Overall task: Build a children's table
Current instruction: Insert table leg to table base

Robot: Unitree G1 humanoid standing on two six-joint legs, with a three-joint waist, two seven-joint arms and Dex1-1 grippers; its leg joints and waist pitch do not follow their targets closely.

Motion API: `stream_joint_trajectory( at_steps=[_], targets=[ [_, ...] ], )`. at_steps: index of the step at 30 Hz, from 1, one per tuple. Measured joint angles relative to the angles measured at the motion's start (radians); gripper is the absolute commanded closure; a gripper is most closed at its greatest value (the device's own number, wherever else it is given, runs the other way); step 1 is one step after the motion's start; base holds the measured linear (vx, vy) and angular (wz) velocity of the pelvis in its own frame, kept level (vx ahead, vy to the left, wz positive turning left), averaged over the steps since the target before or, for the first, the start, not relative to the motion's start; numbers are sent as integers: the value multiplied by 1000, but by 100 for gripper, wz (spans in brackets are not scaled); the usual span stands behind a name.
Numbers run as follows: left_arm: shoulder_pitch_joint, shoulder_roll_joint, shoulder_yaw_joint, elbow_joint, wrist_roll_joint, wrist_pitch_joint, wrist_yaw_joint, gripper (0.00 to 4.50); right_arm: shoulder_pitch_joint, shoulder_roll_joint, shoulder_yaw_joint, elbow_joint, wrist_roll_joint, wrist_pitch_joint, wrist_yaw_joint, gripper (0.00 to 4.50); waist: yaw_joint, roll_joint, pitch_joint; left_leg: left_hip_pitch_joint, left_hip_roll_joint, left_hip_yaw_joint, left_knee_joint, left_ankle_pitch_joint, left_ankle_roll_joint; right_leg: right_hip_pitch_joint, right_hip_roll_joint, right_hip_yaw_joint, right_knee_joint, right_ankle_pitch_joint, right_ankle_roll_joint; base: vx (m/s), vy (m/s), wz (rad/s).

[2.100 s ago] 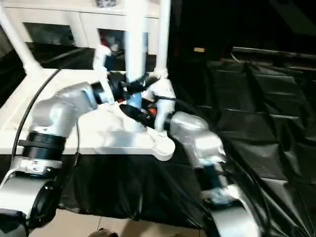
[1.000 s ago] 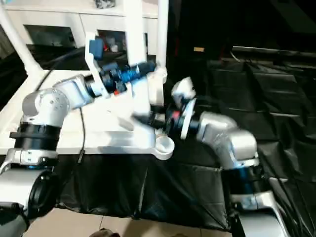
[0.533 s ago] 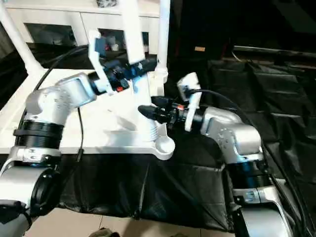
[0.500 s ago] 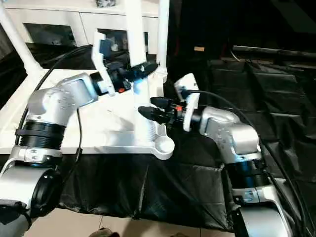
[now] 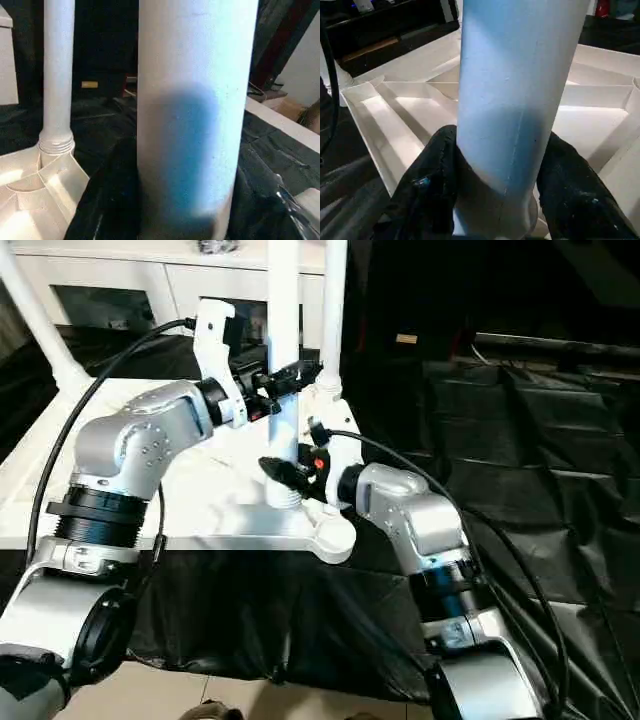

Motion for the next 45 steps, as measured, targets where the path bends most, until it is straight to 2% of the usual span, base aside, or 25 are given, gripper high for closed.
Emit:
stream_joint_trajectory(
  at_steps=[11,13,17,20,24,27,32,33,37,40,43,45],
  targets=[
    [0,-9,12,-25,-8,-5,31,266,-7,4,-15,10,2,-32,14,261,0,0,0,0,0,0,1,0,0,0,0,0,1,1,1,0,0,0],
    [0,-9,7,-25,2,-9,30,210,-7,8,-18,15,3,-33,14,261,0,0,0,0,0,0,1,0,0,0,0,0,1,1,2,0,0,0],
    [0,-7,2,-25,-7,-10,-10,187,-7,9,-27,27,7,-44,26,261,0,0,0,-1,0,0,2,0,0,0,0,0,1,1,2,0,0,0],
    [0,11,5,-25,-45,-6,-74,155,-7,-15,-42,27,35,-55,76,261,0,0,0,-1,0,0,2,0,0,0,0,0,1,1,2,0,0,0],
    [3,54,35,-34,-152,53,-235,141,21,-68,-80,-22,119,-70,226,261,2,0,0,-1,0,0,2,0,1,0,0,0,1,1,2,0,0,0],
    [4,79,54,-51,-231,115,-352,141,61,-111,-78,-89,184,-44,351,261,2,0,0,-1,0,0,3,0,1,0,0,0,1,1,2,0,0,0],
    [4,114,56,-52,-276,150,-463,141,108,-210,-44,-140,222,10,492,262,3,0,0,-1,0,-1,5,1,2,0,0,0,2,3,1,0,0,0],
    [4,119,55,-51,-278,150,-479,159,116,-222,-36,-147,229,21,512,262,3,1,0,-1,0,-1,5,1,2,0,0,0,2,4,1,0,0,0],
    [0,109,55,-38,-293,157,-488,180,126,-234,-33,-159,235,34,523,262,1,1,0,-1,0,-1,7,1,2,1,0,0,2,6,1,0,0,0],
    [-3,98,55,-26,-297,160,-480,215,126,-242,-34,-159,235,36,523,262,2,1,0,-1,0,-1,8,1,2,1,0,0,2,7,2,0,0,0],
    [-6,93,55,-20,-298,160,-480,224,126,-248,-38,-159,235,40,522,262,1,2,-1,-1,0,-1,8,1,2,1,0,0,2,8,2,0,0,0],
    [-6,89,56,-15,-298,159,-471,257,126,-255,-38,-159,235,44,522,262,2,2,-1,-1,0,-1,8,1,2,1,0,0,2,8,2,0,0,0]
  ],
)
